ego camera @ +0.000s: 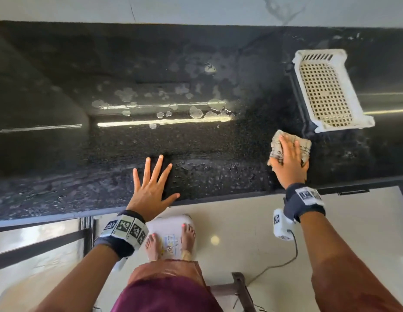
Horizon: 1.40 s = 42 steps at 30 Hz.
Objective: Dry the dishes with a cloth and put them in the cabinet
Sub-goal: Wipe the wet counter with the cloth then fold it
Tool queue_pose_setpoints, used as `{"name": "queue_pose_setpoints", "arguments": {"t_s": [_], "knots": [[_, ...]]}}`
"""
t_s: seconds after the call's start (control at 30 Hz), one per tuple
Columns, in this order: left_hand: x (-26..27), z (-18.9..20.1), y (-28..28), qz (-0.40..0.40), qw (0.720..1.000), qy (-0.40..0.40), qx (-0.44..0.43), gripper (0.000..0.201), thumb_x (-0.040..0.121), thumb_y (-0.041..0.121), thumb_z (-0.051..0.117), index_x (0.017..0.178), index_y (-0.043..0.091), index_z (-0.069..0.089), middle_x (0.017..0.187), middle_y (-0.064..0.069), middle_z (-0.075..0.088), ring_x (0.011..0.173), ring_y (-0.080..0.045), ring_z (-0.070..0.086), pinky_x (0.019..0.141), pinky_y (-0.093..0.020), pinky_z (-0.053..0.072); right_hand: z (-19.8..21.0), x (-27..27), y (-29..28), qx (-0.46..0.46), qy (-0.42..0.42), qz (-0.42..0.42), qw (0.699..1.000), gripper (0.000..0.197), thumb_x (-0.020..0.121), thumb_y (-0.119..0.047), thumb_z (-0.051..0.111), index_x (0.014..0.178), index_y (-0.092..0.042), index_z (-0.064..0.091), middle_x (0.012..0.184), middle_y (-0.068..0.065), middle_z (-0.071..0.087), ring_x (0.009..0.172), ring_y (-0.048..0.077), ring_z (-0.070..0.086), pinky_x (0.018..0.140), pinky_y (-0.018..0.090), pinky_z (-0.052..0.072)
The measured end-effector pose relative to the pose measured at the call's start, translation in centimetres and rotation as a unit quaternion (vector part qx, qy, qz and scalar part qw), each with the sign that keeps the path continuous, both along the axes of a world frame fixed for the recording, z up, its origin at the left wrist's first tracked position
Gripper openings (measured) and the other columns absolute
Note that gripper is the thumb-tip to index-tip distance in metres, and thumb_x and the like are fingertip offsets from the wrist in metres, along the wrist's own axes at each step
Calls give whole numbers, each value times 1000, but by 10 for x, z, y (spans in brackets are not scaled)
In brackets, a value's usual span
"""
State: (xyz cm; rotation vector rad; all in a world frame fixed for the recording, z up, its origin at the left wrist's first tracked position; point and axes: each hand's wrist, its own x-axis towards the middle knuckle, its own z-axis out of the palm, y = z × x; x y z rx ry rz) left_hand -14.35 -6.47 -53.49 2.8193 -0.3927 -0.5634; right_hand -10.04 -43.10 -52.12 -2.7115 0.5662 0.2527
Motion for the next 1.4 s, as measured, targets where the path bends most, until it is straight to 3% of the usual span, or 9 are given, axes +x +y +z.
{"name": "queue_pose_setpoints", "arguments": {"t_s": [0.17,0.3,0.5,0.63,0.87,0.97,1.13,1.3,1.4], "knots": [[-5,1,24,-3,999,-2,-37,92,74,72,14,149,18,12,155,1,-10,140,-16,-17,113,-41,-11,-5,-42,47,-3,-13,-79,997,73,77,-39,33,148,-29,18,158,-4,9,145,19,0,110,60,5],[-19,-2,62,40,997,-16,-68,91,76,69,18,148,14,18,156,0,-4,142,-16,-11,114,-36,-9,-9,-37,115,-2,15,-69,997,66,89,-35,37,149,-28,10,159,-2,1,145,19,-7,110,63,4],[-58,1,152,149,985,-38,-75,88,78,66,18,148,13,16,154,4,-8,141,-10,-11,114,-31,-12,-7,-12,259,-13,7,84,996,67,91,-31,41,149,-31,6,158,-6,0,145,18,-7,110,63,3],[-87,-6,228,244,965,-68,-66,76,88,54,42,145,8,25,156,-5,8,143,-19,1,117,-45,5,-4,-13,390,4,-4,207,978,69,86,-37,36,149,-32,10,158,-5,4,146,20,-3,109,62,4],[-122,-8,325,358,928,-98,-22,76,88,31,60,145,2,20,156,-11,10,144,-26,8,116,-43,5,-2,-19,603,61,9,425,903,68,91,-36,41,148,-34,5,158,-7,-1,145,21,-9,108,68,-1],[-132,-8,351,416,904,-96,-16,75,87,21,61,145,0,19,155,-13,14,145,-28,7,116,-44,5,-5,-26,664,62,32,493,867,68,91,-37,42,149,-31,6,158,-5,-4,145,22,-11,106,69,-5],[-150,-1,358,457,879,-128,-48,65,83,2,61,140,-7,29,149,-22,28,139,-35,25,115,-47,20,-9,-58,682,46,15,508,860,67,92,-38,40,149,-26,8,158,0,-1,145,25,-9,103,70,-6],[-145,5,338,437,889,-119,-67,65,85,2,59,142,-4,28,149,-21,28,137,-34,29,113,-45,27,-17,-79,620,-19,-64,644,762,74,89,-34,51,149,-32,7,158,-4,8,145,22,4,109,65,11],[-131,8,316,377,916,-121,-72,65,85,2,60,142,-2,29,149,-21,27,138,-35,28,112,-48,29,-25,-81,559,-75,-81,671,733,69,91,-23,40,148,-34,3,158,-4,5,145,23,5,109,63,16]]}}
